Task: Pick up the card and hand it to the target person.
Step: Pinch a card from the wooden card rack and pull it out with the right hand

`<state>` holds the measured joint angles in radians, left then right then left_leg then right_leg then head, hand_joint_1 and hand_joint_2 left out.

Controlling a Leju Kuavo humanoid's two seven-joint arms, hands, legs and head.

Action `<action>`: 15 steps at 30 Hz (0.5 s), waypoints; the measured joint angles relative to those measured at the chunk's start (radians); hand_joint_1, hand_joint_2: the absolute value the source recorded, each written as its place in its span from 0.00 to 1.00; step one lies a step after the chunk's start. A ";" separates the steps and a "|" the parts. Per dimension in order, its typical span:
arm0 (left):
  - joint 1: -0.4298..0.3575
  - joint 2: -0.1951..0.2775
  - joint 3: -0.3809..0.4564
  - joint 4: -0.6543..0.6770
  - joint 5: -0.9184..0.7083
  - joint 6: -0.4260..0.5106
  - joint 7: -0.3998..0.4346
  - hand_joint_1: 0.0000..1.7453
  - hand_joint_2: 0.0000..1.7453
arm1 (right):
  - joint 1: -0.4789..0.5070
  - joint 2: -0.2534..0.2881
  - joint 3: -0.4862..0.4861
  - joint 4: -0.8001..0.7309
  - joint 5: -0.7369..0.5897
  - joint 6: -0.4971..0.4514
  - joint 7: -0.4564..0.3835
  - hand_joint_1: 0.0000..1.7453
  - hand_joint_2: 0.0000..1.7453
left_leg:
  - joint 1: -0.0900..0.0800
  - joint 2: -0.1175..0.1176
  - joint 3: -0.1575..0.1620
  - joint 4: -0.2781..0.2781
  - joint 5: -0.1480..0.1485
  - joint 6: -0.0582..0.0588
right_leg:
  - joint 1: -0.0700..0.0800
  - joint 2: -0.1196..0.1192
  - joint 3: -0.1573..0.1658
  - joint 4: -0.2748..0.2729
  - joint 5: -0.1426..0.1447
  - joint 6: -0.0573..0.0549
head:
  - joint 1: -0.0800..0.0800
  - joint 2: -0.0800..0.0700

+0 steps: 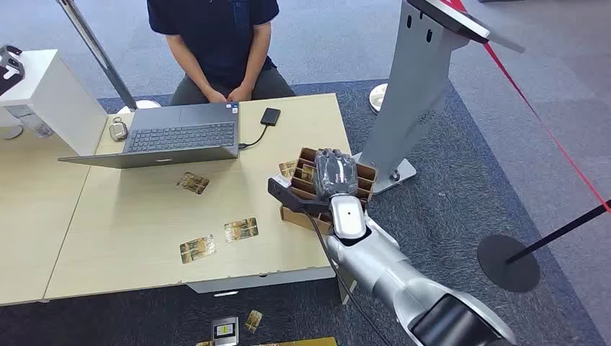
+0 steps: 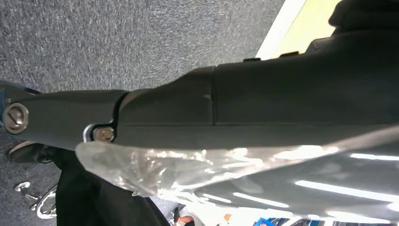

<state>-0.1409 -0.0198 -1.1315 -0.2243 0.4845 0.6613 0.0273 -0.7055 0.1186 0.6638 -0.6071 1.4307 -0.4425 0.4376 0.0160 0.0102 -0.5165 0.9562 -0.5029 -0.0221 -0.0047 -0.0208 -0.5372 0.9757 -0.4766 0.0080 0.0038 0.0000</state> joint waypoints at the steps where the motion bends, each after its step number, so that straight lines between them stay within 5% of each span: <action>1: 0.000 0.000 0.000 0.000 0.000 0.000 0.000 0.00 0.00 | -0.001 0.000 0.000 0.001 0.000 0.001 0.000 0.54 1.00 | 0.000 0.000 0.000 0.000 0.000 0.000 | 0.000 0.000 0.000 0.000 0.000 0.000 | 0.000 0.000; 15: 0.001 0.000 0.000 0.000 -0.003 0.001 0.000 0.00 0.00 | -0.003 0.008 0.003 0.029 0.009 0.028 -0.001 0.56 1.00 | 0.000 0.000 0.000 0.000 0.000 0.000 | 0.000 0.000 0.000 0.000 0.000 0.000 | 0.000 0.000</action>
<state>-0.1397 -0.0200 -1.1315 -0.2243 0.4816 0.6619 0.0274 -0.7084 0.1263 0.6665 -0.5779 1.4398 -0.4149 0.4368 0.0160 0.0102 -0.5167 0.9561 -0.5030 -0.0222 -0.0046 -0.0208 -0.5373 0.9757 -0.4767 0.0079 0.0038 0.0000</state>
